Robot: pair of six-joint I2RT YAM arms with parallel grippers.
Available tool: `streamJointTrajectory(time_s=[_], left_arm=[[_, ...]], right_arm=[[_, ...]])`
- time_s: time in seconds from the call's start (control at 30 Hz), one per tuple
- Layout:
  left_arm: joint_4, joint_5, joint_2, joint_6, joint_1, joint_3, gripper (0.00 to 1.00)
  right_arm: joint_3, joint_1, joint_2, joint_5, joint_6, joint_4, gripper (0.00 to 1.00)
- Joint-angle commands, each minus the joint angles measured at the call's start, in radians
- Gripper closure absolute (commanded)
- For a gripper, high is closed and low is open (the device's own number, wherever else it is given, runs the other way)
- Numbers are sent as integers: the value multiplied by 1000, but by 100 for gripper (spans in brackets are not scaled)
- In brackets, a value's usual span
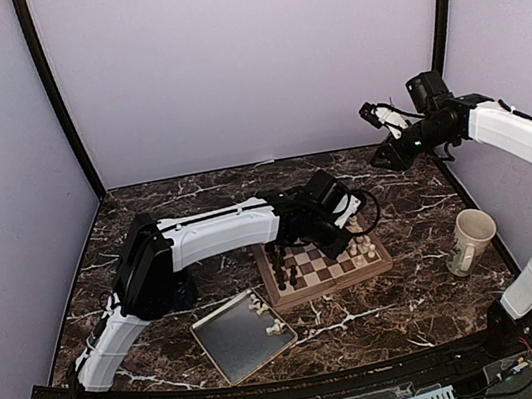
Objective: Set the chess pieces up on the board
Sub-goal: Place the pawn on c2.
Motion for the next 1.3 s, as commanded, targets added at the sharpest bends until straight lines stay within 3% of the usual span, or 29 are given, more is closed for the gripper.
streamJointTrajectory(time_s=[0.0, 0.67, 0.93, 1.07, 1.27], left_arm=[[-5, 29, 10, 4, 8, 37, 90], [-23, 30, 24, 2, 10, 88, 70], [-80, -20, -44, 1, 8, 81, 67], [-113, -60, -218, -3, 3, -80, 67], [-54, -94, -587, -30, -9, -572, 68]], right_arm=[[-9, -10, -10, -20, -1, 33, 67], [-10, -12, -3, -26, -2, 31, 67], [-11, -11, -7, -27, -4, 31, 67], [-16, -14, -15, -26, -6, 35, 67], [-24, -14, -27, -32, -12, 42, 67]])
